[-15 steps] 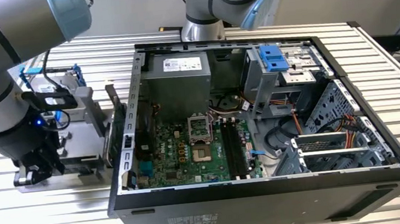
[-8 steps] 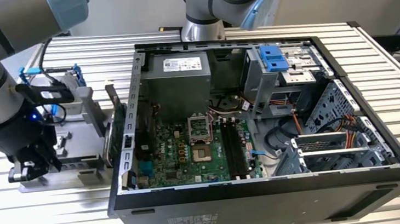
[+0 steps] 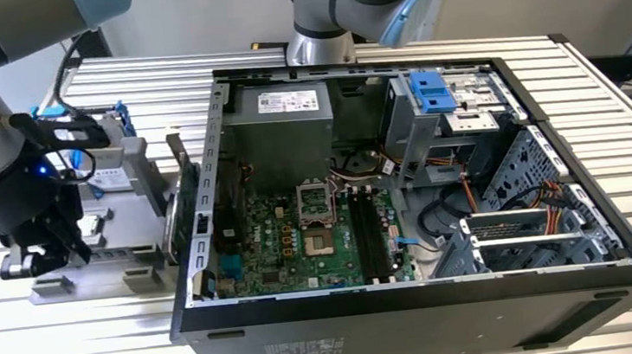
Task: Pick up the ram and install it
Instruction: 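Pick up the ram and move it above insertion slot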
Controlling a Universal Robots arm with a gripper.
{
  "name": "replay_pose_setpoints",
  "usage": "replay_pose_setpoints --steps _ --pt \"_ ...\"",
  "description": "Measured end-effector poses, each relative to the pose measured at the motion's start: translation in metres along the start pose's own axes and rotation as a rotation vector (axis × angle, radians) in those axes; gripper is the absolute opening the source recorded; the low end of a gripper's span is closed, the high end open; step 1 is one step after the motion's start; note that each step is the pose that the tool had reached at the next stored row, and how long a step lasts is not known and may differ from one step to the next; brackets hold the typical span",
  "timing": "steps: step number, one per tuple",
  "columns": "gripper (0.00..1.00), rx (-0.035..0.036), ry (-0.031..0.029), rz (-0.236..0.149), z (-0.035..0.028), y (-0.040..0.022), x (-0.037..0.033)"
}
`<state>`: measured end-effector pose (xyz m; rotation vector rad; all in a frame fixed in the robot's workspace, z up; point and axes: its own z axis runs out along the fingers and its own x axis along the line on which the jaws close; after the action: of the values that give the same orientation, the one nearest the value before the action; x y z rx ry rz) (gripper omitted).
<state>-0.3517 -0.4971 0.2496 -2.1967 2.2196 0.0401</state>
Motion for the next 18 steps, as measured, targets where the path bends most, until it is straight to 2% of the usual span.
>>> replay_pose_setpoints --steps 18 --pt "0.00 0.0000 0.0000 0.000 -0.0350 0.0002 -0.0011"
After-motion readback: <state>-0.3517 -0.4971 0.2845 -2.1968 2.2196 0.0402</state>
